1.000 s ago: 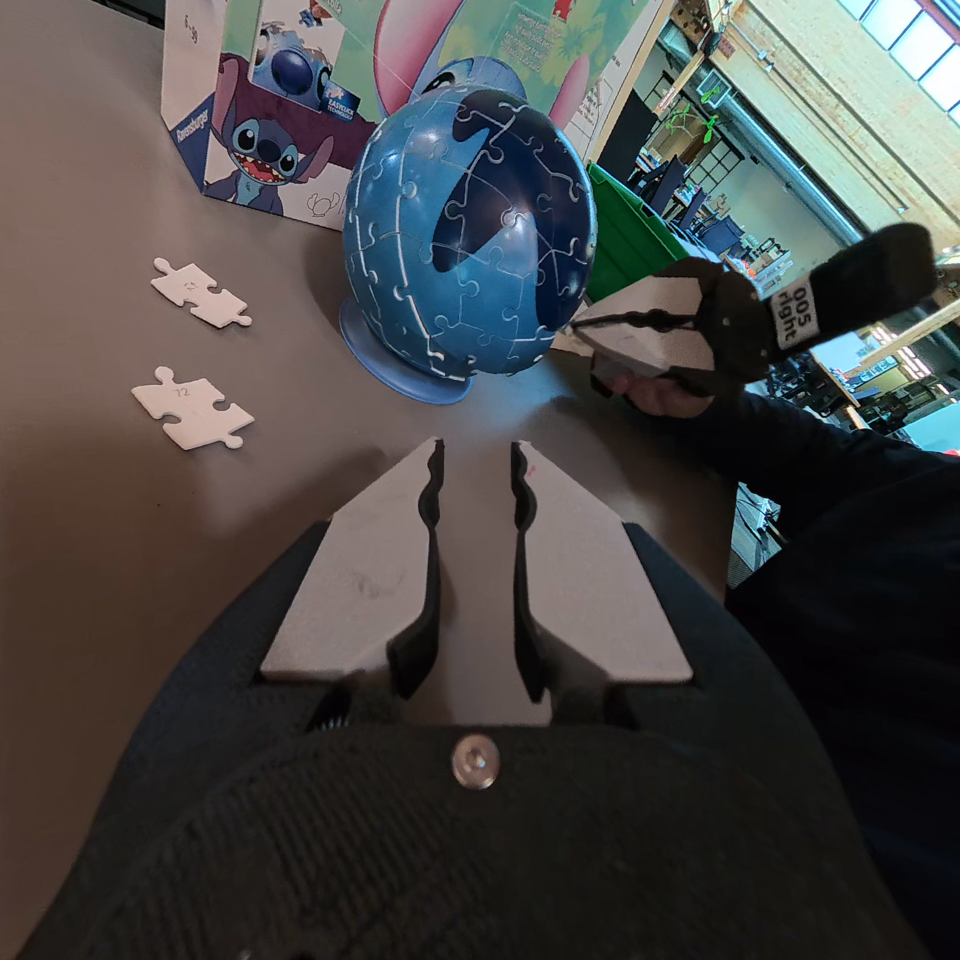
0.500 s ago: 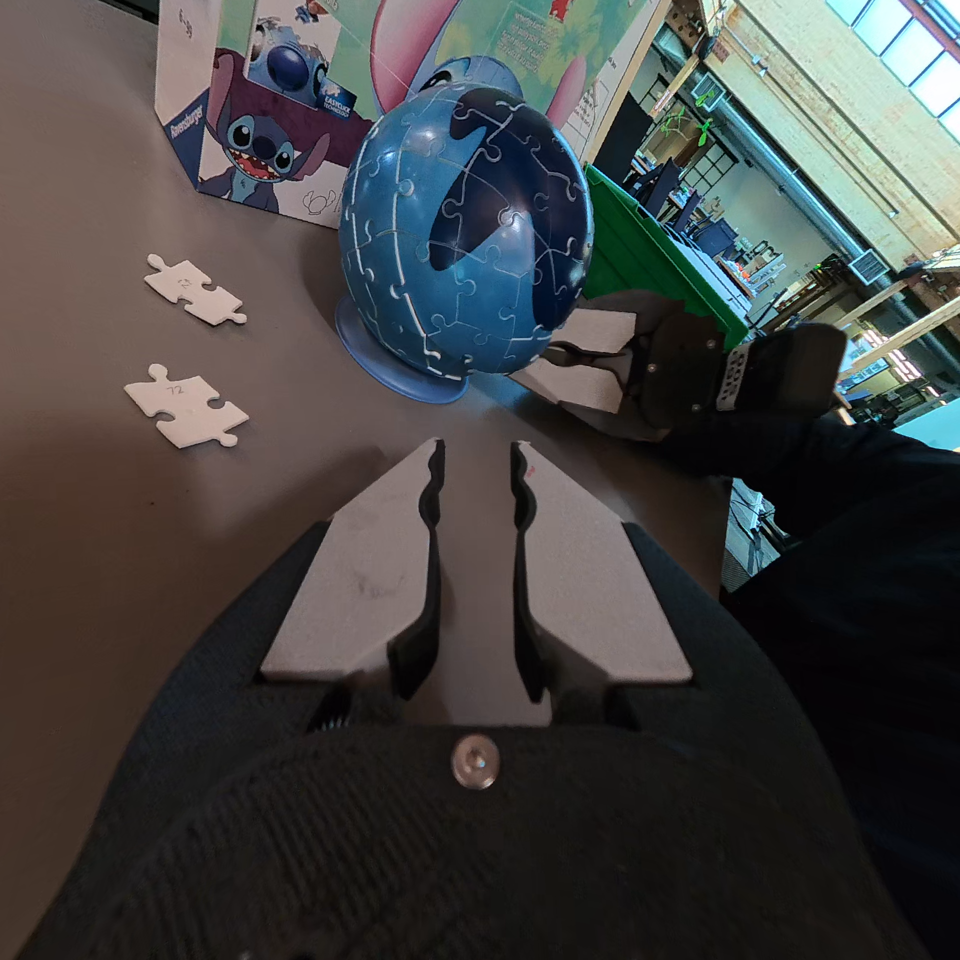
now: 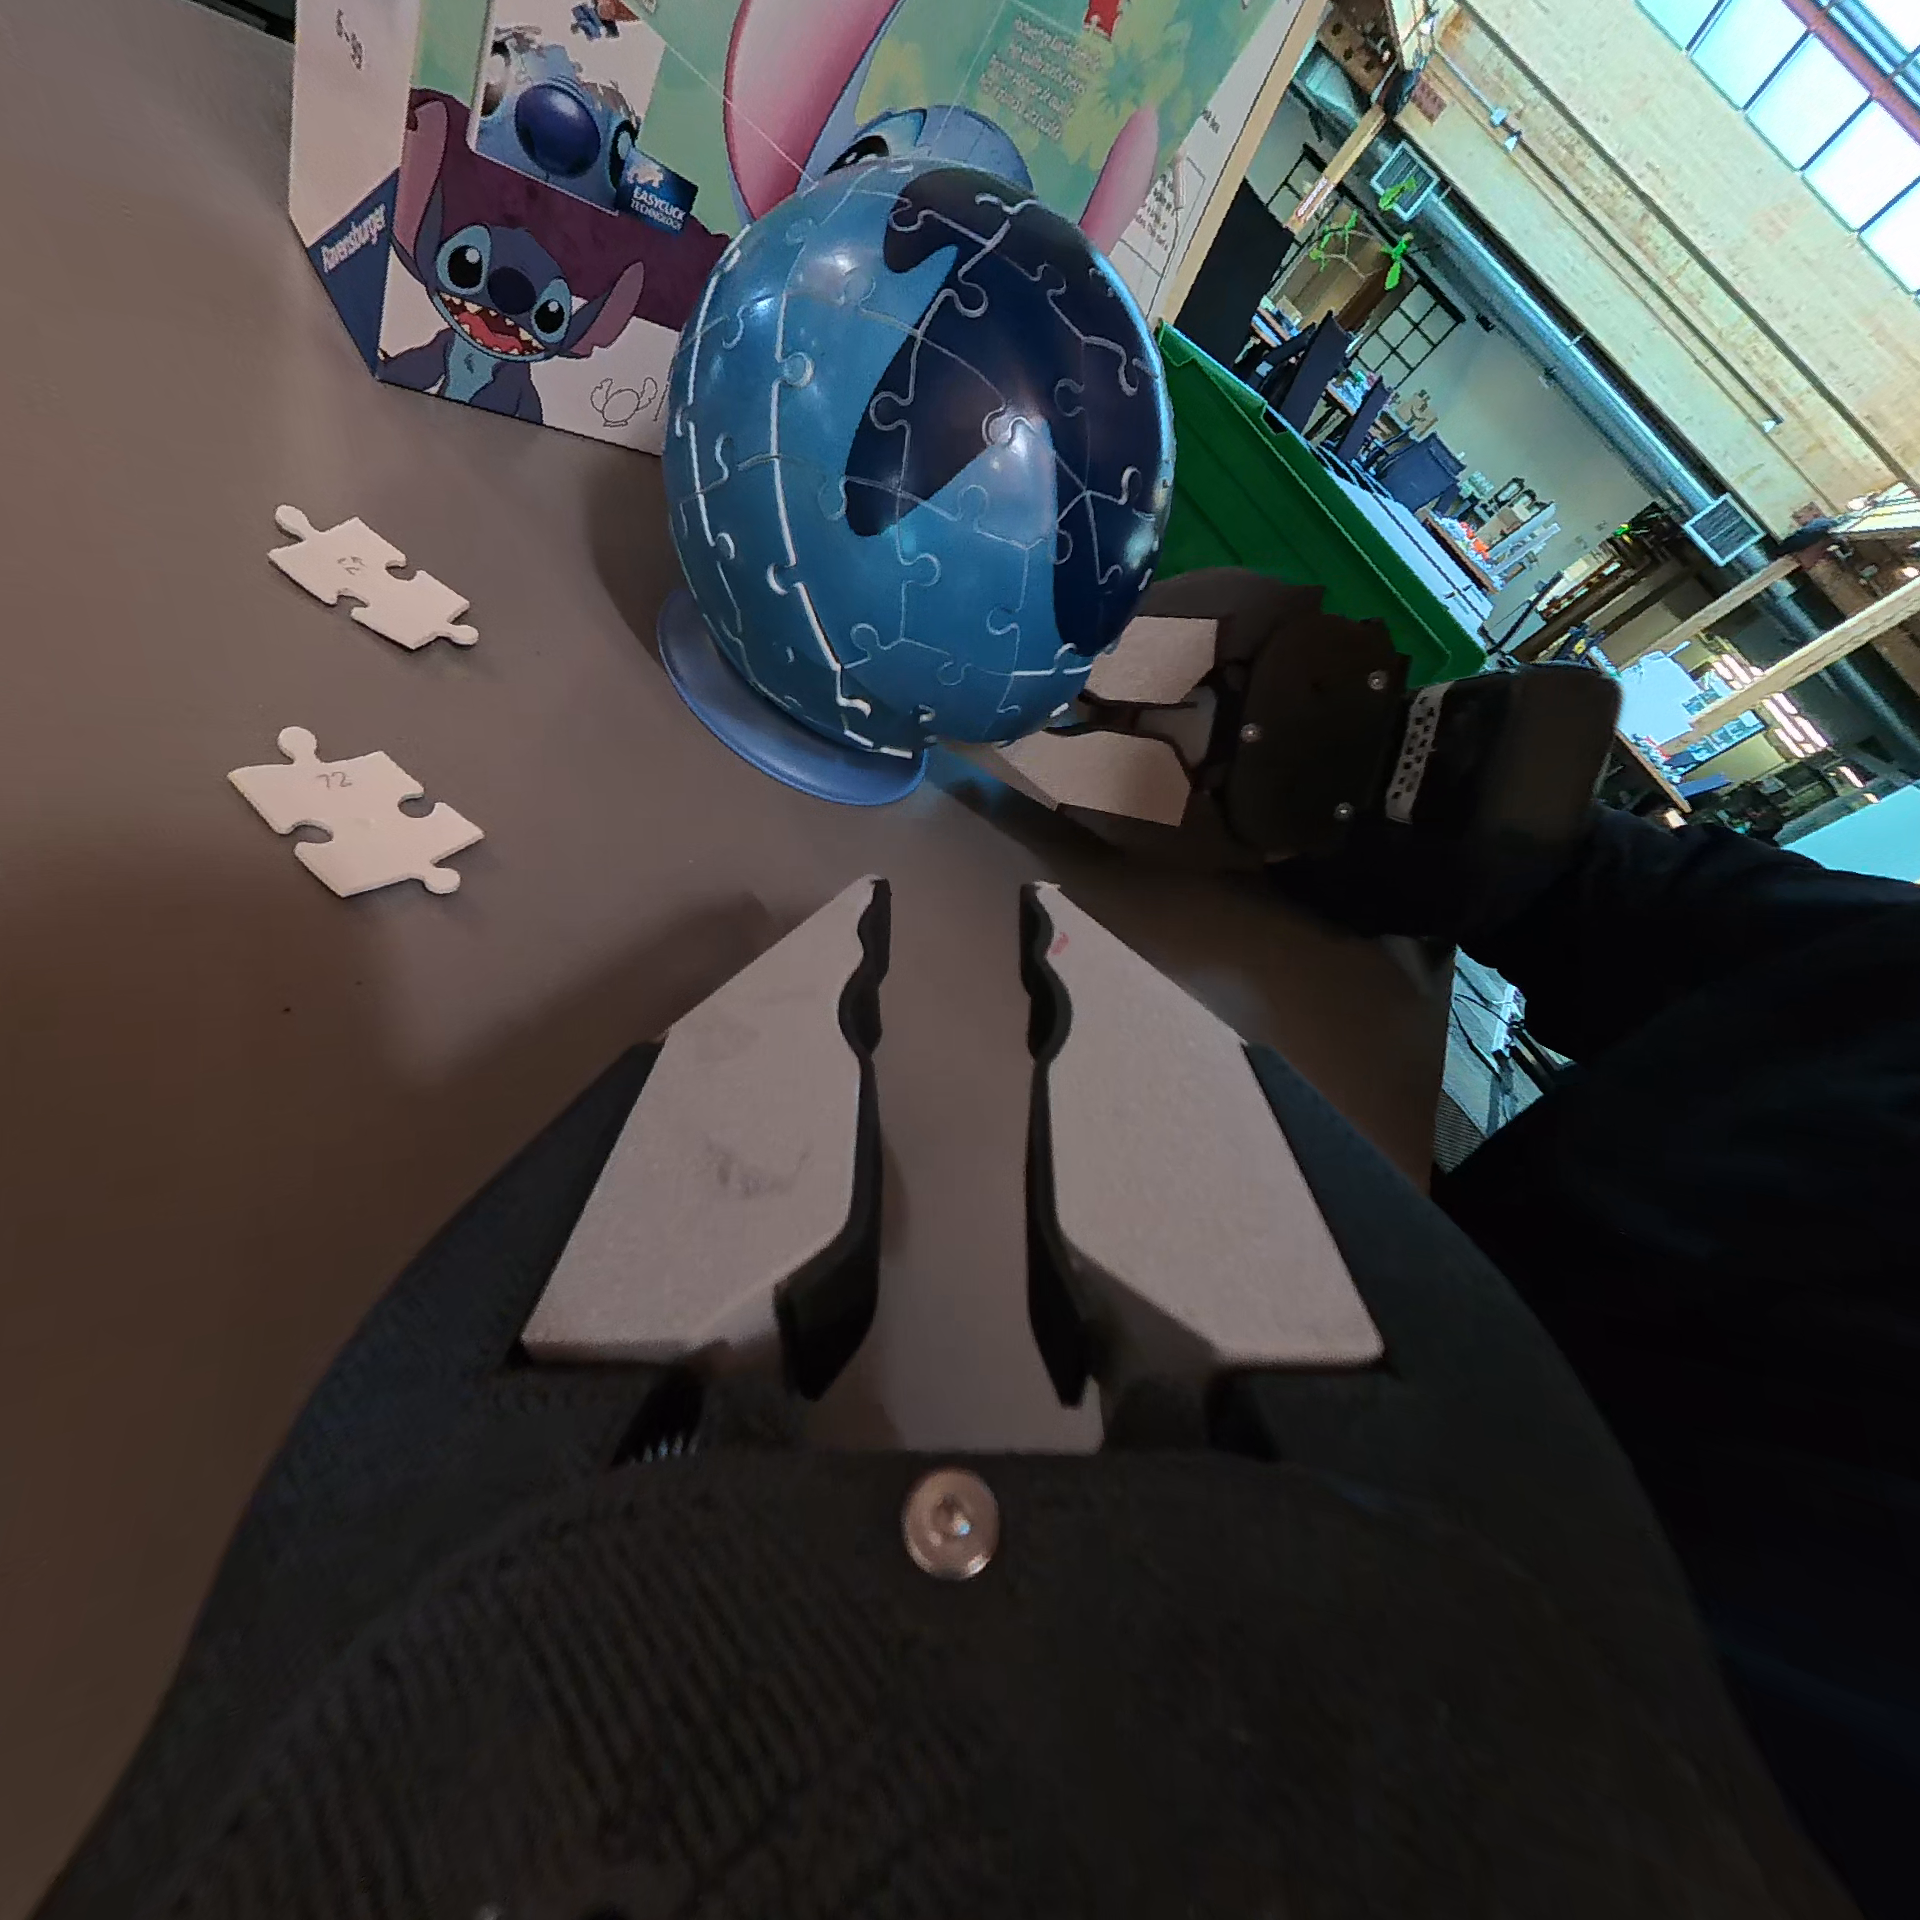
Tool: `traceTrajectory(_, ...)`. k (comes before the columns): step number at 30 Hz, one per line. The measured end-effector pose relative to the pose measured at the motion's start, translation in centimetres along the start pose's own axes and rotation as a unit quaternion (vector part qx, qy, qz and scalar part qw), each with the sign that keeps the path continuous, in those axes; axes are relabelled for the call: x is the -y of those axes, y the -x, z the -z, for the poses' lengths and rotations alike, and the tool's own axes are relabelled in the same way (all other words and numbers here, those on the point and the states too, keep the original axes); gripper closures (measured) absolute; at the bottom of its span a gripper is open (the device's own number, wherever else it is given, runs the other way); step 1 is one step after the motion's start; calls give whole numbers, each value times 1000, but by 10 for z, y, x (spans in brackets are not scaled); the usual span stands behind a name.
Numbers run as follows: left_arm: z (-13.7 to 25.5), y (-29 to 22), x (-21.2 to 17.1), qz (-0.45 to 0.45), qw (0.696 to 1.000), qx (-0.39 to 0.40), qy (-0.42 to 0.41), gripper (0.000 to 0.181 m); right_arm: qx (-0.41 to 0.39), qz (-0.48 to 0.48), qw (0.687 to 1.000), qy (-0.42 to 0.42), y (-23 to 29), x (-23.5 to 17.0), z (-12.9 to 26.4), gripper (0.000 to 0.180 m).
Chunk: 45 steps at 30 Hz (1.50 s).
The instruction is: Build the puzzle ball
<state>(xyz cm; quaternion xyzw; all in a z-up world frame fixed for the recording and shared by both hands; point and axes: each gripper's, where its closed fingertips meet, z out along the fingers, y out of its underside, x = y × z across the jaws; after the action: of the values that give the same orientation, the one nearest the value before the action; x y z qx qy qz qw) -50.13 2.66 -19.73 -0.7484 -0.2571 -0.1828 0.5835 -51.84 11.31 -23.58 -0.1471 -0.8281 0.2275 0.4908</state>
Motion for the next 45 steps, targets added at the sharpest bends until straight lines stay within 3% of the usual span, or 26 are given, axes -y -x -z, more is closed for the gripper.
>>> traceTrajectory(24,-1,0,-1,4,1000,-4,2,158,93,29,994,41,5,-2,-5,180)
traceTrajectory(35,0,0,0,4,1000,-5,1,158,58,17,997,42,1,-3,-3,180)
traceTrajectory(45,0,0,0,5,1000,-6,0,158,42,-22,998,-28,-12,8,36,180)
